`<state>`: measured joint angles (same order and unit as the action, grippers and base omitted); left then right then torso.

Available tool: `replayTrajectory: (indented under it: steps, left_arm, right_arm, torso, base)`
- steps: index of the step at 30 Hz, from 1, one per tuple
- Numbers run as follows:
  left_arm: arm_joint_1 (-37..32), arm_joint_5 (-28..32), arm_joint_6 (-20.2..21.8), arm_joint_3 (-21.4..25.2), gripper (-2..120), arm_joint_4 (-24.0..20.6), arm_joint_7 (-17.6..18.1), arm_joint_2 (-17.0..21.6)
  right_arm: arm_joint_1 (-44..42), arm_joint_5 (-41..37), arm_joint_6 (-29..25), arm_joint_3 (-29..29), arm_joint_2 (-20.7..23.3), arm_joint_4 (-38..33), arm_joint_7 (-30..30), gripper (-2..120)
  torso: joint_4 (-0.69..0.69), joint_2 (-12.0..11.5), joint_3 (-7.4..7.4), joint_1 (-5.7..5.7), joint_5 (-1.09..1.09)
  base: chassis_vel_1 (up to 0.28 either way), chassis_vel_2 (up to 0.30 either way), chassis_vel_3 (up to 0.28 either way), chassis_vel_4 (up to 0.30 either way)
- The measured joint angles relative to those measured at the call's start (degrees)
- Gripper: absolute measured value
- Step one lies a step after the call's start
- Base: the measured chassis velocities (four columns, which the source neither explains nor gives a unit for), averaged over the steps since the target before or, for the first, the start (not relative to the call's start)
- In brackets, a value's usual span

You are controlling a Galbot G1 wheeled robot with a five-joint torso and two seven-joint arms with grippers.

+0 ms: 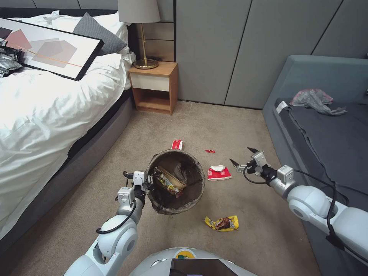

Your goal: Pick up the trash bin, then pick up the garbage from the floor and place it into the trash bin.

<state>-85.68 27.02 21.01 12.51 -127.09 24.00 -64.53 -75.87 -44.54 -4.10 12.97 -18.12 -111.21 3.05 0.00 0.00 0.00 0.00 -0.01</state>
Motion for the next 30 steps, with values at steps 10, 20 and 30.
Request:
replayTrajectory:
  steps: [10, 20, 30]
  left_arm:
    - [0.6, -0.3, -0.1, -0.6, 0, 1.4, -0.1, -0.4]
    - [1.1, -0.4, -0.2, -0.6, 0, 2.3, -0.2, -0.9]
    - [1.2, -0.4, -0.3, -0.3, 0, 2.7, -0.2, -1.1]
  right_arm:
    - [6.3, -1.0, -5.2, -9.4, 2.7, 5.8, -14.5, 100]
    - [20.4, 1.8, -6.9, -28.3, -2.5, 12.0, -18.4, 100]
    - [21.6, 5.7, -8.4, -32.6, -3.6, 15.6, -20.9, 100]
  torso:
    - [-0.01, 0.0, 0.0, 0.0, 0.0]
    - [0.0, 0.0, 0.0, 0.0, 0.01]
    - [0.0, 0.0, 0.0, 0.0, 0.01]
  base:
    - [0.0, 0.0, 0.0, 0.0]
    - [0.0, 0.0, 0.0, 0.0]
    - [0.0, 0.0, 0.0, 0.0]
